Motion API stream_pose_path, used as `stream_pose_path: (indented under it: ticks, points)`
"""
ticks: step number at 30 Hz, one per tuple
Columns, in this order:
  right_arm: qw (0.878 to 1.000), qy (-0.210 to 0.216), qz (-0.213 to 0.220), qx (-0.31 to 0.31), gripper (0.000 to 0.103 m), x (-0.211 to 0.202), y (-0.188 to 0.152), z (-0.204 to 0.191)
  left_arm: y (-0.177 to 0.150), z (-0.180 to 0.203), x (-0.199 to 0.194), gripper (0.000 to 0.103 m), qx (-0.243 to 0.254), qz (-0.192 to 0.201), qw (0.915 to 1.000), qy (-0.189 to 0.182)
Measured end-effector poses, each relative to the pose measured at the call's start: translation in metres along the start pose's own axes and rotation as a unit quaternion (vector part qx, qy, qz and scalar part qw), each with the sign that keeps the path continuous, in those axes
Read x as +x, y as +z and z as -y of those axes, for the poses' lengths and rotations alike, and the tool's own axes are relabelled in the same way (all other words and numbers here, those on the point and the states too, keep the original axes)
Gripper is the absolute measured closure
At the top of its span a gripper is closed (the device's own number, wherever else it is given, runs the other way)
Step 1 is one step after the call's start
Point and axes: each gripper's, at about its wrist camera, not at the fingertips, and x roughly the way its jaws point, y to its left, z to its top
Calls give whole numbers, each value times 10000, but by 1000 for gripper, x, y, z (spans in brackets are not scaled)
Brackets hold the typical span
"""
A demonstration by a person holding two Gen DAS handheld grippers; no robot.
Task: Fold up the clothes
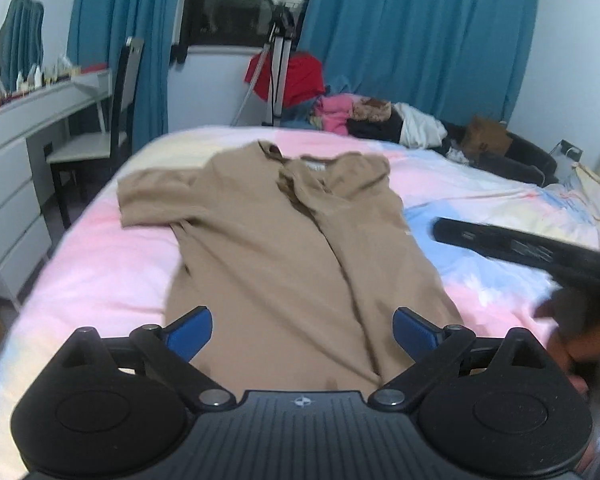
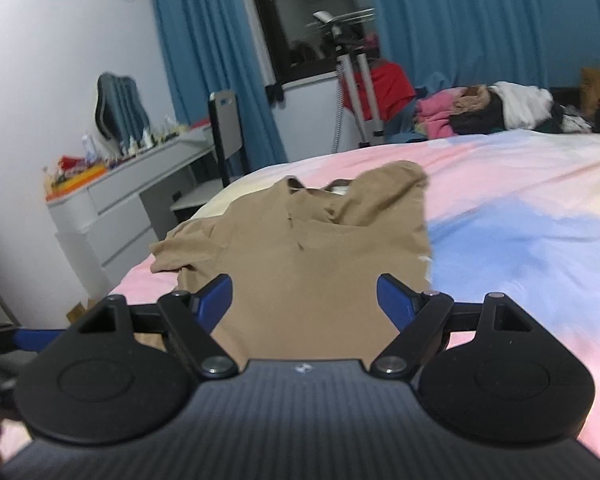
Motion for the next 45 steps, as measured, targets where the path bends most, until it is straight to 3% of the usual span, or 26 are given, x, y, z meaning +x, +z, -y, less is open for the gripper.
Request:
stream_pose_path:
  ticks: [3,7,11,15,19,23,25,27,28,30,37,45]
  points:
    - [9996,154,-126,-215,22,43,19,-27,-1,-27,-5,5,-105,61,9999,58]
    - [9973,450,-404,-410,22,120,44,-75,-7,-66,-5,5,-447,11,9980,457]
    - [9915,691,-685,-864,23,201,58,-139,-12,-106,3,5,-991,-14,9922,762]
    - [9826,779,-881,-1437,23,277,60,-209,-18,-142,17,6,-1553,-128,9847,776]
    - [9753,618,-1021,-1859,24,345,48,-260,-25,-162,29,6,-1809,-262,9785,950]
    - [9684,1,-1303,-2127,32,397,34,-272,-28,-167,36,6,-1815,-309,9769,1088]
    - [9694,-120,-1298,-2080,40,403,30,-269,-29,-167,40,6,-1820,-332,9764,1117]
    - [9714,-182,-1213,-2034,62,404,27,-265,-29,-167,43,6,-1825,-354,9759,1146]
    - [9725,-251,-1172,-1996,81,402,28,-263,-30,-166,45,6,-1828,-365,9756,1161]
    - [9767,-313,-1174,-1767,91,394,35,-254,-30,-166,48,6,-1833,-387,9751,1190]
    - [9907,-337,-561,-1194,97,337,89,-205,-29,-150,57,6,-1693,-405,9768,1250]
    - [9993,-278,110,-211,98,255,152,-87,-24,-117,61,6,-1205,-255,9852,1194]
